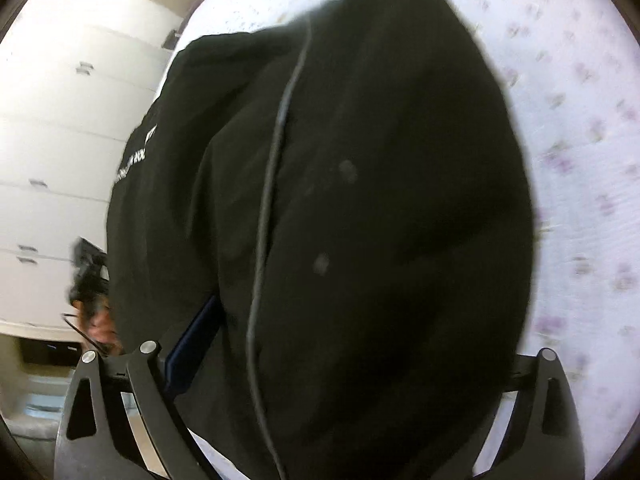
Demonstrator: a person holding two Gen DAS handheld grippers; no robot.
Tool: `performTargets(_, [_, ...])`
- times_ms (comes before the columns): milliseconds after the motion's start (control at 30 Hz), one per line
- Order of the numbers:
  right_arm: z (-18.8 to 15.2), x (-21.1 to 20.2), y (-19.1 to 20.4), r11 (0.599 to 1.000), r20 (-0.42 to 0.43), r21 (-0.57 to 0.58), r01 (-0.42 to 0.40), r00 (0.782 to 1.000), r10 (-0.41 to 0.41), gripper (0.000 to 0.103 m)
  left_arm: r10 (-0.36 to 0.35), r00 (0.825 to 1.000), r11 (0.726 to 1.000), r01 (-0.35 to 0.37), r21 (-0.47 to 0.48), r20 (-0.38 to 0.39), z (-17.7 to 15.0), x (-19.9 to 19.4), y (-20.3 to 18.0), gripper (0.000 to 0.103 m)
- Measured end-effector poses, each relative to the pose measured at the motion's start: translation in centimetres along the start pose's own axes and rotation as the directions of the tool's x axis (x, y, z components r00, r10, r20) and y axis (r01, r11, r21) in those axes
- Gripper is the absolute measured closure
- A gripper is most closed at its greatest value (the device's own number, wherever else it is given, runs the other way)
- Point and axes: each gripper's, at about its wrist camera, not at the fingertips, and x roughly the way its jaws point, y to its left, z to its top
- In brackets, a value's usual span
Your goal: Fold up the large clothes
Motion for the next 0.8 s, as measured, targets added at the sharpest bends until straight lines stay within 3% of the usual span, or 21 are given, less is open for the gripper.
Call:
performTargets(67, [-0.5,0.0,0.1,0.999,0.020,-0.043,0.006,1.000,-0.005,0.012,0.024,0.999,0.995,-0.026,0.093,0.029,-0.6,-0.1,-1.6,0.052])
performTargets(100, [-0.8,-1.0,0.8,0.998,0.033,-0.068,-0.003,0.999,0.006,0.023,0.041,0.998,0.991,-0.046,0.126,0.042,-1.1,-0.2,-2.3,0.064])
performTargets(133, [-0.9,-1.4,1.2,0.996,0.045,-0.094,-0.004,0.999,0.008,0.035,0.055,0.996,0.982,-0.067,0.175,0.073,-1.8,-0.8,-3.3,0.068])
performTargets(200, [-0.2,-1.8,2.5,0.990,0.068,-0.143,0.017,0.998,-0.007,0.048,0.035,0.991,0.970,-0.064,0.233,0.129,-3.4,-2.4,-5.0,0.075])
performTargets(267, [-0.1,-2.6,5.1,0.978,0.095,-0.200,0.056,0.995,-0.037,0.053,0.007,0.985,0.960,-0.055,0.274,0.173,-4.9,-3.9,-6.8,0.077])
performTargets(400, [0.3,-6.6,6.7,0.947,0.152,-0.313,0.073,0.988,-0.026,0.058,-0.047,0.966,0.936,-0.046,0.349,0.254,-9.0,-7.7,-11.0,0.078])
performTargets(600, [-1.5,-10.5,10.3,0.905,0.166,-0.417,0.084,0.986,-0.015,0.058,-0.077,0.946,0.944,-0.032,0.329,0.314,-13.6,-11.8,-11.6,0.079])
performTargets(733, [-2.6,-9.3,9.5,0.904,0.127,-0.411,0.122,0.989,-0.076,0.057,-0.019,0.958,0.969,-0.053,0.240,0.285,-15.2,-10.3,-8.3,0.078])
performTargets(767, [-2.7,-8.2,9.2,0.904,0.115,-0.407,0.133,0.989,-0.094,0.056,0.020,0.960,0.970,-0.086,0.225,0.280,-15.2,-9.7,-7.4,0.076])
performTargets(800, [-2.9,-6.6,8.2,0.902,0.095,-0.403,0.157,0.987,-0.130,0.055,0.108,0.959,0.972,-0.157,0.172,0.263,-15.3,-8.1,-5.6,0.074])
